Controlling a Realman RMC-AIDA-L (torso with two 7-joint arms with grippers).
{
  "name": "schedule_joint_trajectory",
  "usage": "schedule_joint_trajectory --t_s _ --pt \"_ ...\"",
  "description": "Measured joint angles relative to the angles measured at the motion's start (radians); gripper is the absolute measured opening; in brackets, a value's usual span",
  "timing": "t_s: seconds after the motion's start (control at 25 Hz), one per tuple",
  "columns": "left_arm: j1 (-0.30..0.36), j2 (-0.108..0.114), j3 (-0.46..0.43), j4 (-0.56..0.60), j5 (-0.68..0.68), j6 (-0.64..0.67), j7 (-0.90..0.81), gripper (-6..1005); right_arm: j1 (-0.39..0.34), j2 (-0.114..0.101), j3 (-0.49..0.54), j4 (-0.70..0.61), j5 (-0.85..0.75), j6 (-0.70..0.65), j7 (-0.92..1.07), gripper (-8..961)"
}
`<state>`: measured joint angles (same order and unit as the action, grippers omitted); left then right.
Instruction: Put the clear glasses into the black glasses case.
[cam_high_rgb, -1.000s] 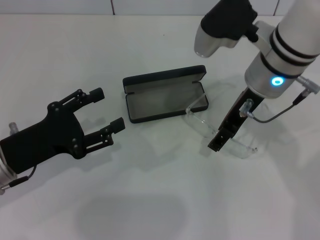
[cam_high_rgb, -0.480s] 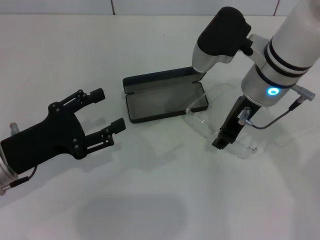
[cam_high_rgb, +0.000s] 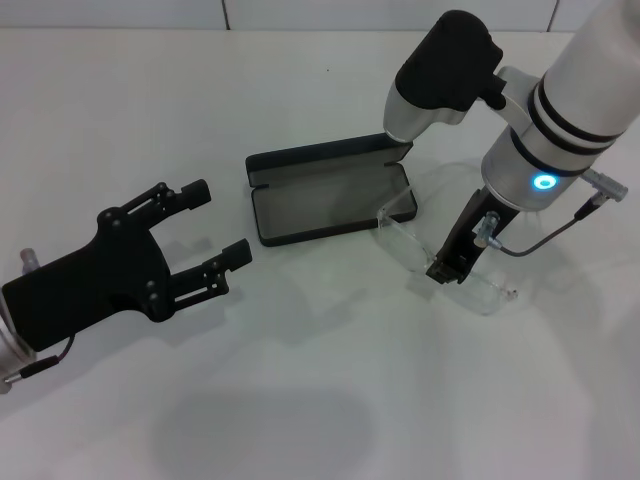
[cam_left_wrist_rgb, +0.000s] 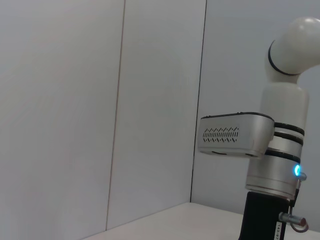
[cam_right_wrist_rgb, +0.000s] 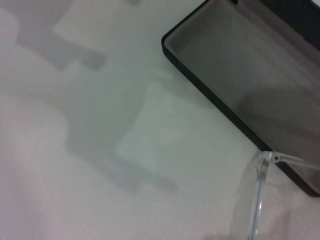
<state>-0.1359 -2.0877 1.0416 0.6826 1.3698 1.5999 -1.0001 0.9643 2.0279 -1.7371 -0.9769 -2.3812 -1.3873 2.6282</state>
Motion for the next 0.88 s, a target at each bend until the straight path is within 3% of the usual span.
schedule_joint_trajectory --t_s 0.2,0.52,0.88 --pt "0.003 0.000 -0.004 0.000 0.000 0.003 0.000 829 -0.029 -0.001 0.004 -0.057 -0.006 -0.027 0.003 113" --pt "0.002 0.002 -0.006 0.000 0.000 0.006 0.000 828 -0.108 -0.006 0.048 -0.202 -0.008 -0.102 0.004 109" --pt "-0.016 0.003 -0.007 0.009 -0.054 0.056 -0.012 828 -0.278 -0.008 0.123 -0.556 0.004 -0.145 -0.018 105"
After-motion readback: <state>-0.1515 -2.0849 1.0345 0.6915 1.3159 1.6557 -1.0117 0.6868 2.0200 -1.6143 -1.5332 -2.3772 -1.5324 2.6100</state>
